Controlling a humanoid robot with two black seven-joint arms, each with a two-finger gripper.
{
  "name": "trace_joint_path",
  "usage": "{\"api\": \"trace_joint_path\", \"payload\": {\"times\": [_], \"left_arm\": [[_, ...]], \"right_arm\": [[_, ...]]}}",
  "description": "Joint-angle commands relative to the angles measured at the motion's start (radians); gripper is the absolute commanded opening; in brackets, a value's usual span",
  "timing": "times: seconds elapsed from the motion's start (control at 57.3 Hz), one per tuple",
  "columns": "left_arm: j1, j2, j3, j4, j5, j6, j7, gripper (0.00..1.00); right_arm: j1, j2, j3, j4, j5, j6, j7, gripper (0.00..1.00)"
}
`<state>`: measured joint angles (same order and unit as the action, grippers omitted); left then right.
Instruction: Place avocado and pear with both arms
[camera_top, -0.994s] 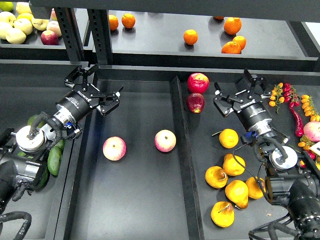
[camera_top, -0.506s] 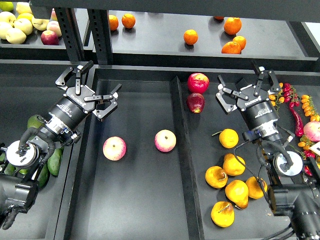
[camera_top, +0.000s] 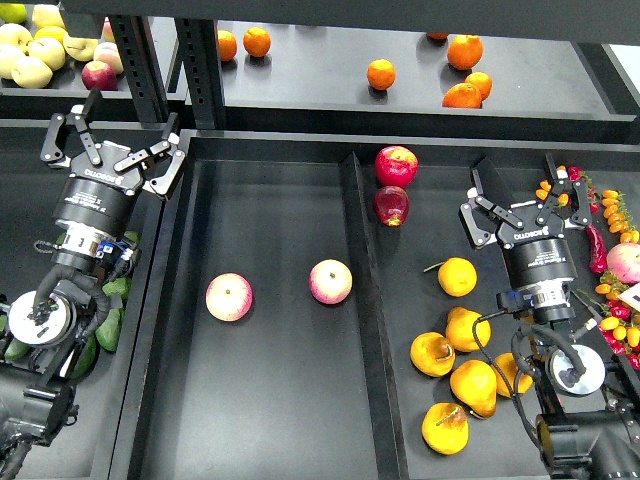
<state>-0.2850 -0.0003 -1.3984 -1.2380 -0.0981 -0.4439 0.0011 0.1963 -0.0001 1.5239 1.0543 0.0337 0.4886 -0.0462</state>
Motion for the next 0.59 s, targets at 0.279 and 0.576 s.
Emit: {"api": "trace_joint_path", "payload": {"times": [0.279,0.576], "left_arm": [[0.136,0.000,0.036,-0.084,0.084,0.005,-0.012,1.00],[0.221,0.000,0.049,-0.115,0.113,0.005,-0.010,1.00]], "right_arm": [[-0.098,0.000,-0.071,0.052,0.000,0.000,-0.003,1.00],[-0.135,0.000,-0.077,0.072,-0.001,0.000,0.002,1.00]]}}
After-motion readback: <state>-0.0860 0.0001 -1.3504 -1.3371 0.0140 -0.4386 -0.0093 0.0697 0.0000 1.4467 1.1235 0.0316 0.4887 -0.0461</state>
